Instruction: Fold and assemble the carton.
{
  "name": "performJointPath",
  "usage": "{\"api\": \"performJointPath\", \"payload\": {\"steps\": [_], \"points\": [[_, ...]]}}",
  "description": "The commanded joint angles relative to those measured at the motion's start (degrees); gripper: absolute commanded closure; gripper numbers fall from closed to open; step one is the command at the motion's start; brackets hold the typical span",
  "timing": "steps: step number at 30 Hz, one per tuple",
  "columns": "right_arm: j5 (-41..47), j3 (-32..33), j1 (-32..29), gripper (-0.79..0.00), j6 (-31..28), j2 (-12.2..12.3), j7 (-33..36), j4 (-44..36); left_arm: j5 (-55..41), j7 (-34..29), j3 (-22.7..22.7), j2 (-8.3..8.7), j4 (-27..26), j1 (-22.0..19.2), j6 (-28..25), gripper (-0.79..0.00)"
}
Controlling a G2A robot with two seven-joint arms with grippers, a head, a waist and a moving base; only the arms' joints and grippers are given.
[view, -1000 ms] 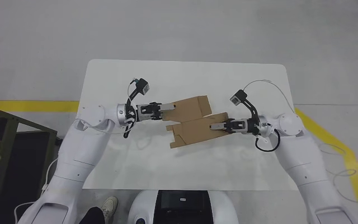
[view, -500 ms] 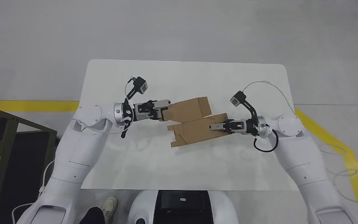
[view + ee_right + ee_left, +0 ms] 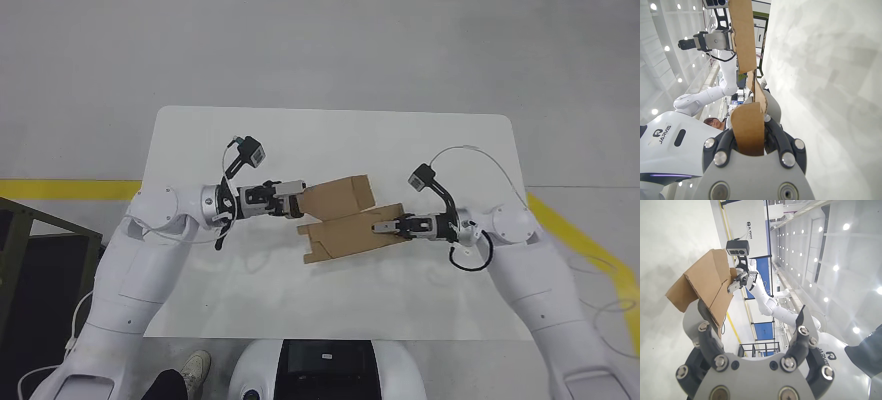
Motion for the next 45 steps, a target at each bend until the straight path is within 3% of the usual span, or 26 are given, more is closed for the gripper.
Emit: {"api": "performJointPath", "payload": {"steps": [1,19,24,26,28,29,41,45], "points": [[0.2,-0.3,0.1,0.000,0.0,-0.1,0.1,-0.3,0.0,0.3,0.1,0.04,0.1,0.0,0.1,-0.785],[1.0,-1.6,0.1,0.000,1.0,-0.2,0.0,-2.2,1.2,1.0,3.2,-0.16,4.1,-1.9,-0.5,-0.785],[1.1,-1.4,0.1,0.000,1.1,-0.1,-0.1,-2.2,2.7,1.1,3.6,-0.01,4.1,-1.9,-0.7,-0.668],[1.0,-1.2,0.1,0.000,1.2,0.0,-0.1,-2.3,3.2,1.3,3.6,0.07,4.0,-1.9,-0.6,-0.566],[1.0,-1.1,0.0,0.000,1.3,0.1,-0.1,-2.4,3.4,1.4,3.5,0.14,4.0,-1.9,-0.7,-0.379],[1.0,-1.0,0.0,0.000,1.2,0.1,-0.2,-2.4,3.5,1.5,3.5,0.17,4.0,-1.9,-0.6,-0.357],[-0.1,0.5,-0.9,0.000,2.2,0.9,-0.3,-4.5,5.4,1.0,4.3,0.47,4.9,-2.5,1.3,-0.332],[-0.3,0.9,-1.2,0.000,2.6,1.1,-0.5,-5.1,6.0,0.8,4.9,0.49,5.0,-2.9,1.5,-0.259]]}}
